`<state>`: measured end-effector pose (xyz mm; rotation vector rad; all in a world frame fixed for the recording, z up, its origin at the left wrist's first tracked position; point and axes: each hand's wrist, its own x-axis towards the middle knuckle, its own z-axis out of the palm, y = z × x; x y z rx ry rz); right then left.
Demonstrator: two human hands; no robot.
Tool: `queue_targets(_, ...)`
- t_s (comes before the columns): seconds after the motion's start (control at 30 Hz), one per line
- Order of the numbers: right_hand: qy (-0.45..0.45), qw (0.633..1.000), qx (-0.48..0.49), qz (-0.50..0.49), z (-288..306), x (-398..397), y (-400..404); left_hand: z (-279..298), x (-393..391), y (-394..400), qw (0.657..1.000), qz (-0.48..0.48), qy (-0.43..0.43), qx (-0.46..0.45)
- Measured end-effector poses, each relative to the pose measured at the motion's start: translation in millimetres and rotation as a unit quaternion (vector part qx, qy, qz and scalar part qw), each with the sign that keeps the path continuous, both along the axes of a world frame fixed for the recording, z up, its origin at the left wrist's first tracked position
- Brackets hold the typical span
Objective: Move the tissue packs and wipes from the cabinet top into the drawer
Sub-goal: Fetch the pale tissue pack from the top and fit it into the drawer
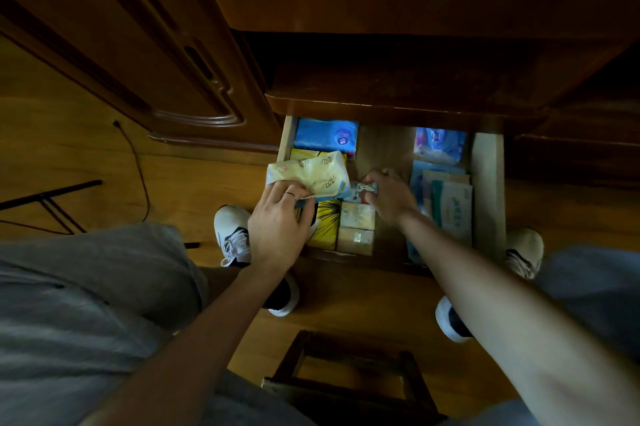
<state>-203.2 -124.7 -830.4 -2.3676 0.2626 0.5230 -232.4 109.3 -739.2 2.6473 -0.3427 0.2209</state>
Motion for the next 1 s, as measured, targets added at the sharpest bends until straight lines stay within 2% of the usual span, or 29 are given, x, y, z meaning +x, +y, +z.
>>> queue_targets(0.13,0.080,0.995,0.053,-0.025,13,8,-5,-1,0,-2,0.999,-0.035,-0.012,-0.005)
queue_targets(0.23,0.042,0.995,0.065,-0.070,38,5,-16,4,2,-18,0.998,-0.055,-0.019,-0.006)
queue_targets(0.3,0.071,0.967,0.198,-0.145,61,1,-28,7,3,-33,0.997,-0.079,-0.018,-0.011)
queue_targets(0.37,0.137,0.916,0.330,-0.183,73,-6,-43,11,0,-48,0.993,-0.118,-0.013,-0.015)
queue_targets(0.43,0.126,0.926,0.317,-0.163,76,-17,-58,13,-7,-59,0.983,-0.184,-0.018,-0.003)
queue_targets(0.47,0.095,0.939,0.284,-0.172,76,-22,-65,14,-11,-63,0.976,-0.216,-0.022,0.011)
queue_targets(0.53,0.032,0.942,0.258,-0.213,76,-31,-80,19,-17,-71,0.970,-0.242,-0.024,0.027)
queue_targets(0.6,0.015,0.942,0.258,-0.213,78,-36,-92,24,-17,-76,0.982,-0.190,-0.024,0.005)
queue_targets(0.63,0.025,0.944,0.261,-0.201,80,-37,-95,26,-14,-78,0.990,-0.139,-0.002,-0.015)
queue_targets(0.67,0.036,0.946,0.262,-0.186,83,-38,-96,29,-10,-78,0.994,-0.085,0.057,-0.037)
queue_targets(0.7,0.043,0.947,0.267,-0.172,85,-38,-95,31,-5,-77,0.985,-0.034,0.152,-0.070)
queue_targets(0.73,0.047,0.948,0.274,-0.157,89,-36,-92,32,0,-75,0.958,0.006,0.263,-0.116)
queue_targets(0.8,0.045,0.944,0.295,-0.139,95,-32,-83,31,6,-68,0.850,0.052,0.465,-0.241)
queue_targets(0.83,0.041,0.942,0.304,-0.135,97,-30,-79,27,5,-65,0.804,0.065,0.517,-0.287)
queue_targets(0.87,0.034,0.940,0.311,-0.135,98,-28,-75,23,3,-63,0.779,0.068,0.538,-0.315)
queue_targets(0.9,0.026,0.938,0.314,-0.145,99,-27,-72,20,0,-61,0.773,0.068,0.539,-0.329)
queue_targets(1.0,0.071,0.919,0.329,-0.207,93,-28,-62,14,-5,-61,0.786,0.096,0.502,-0.347)
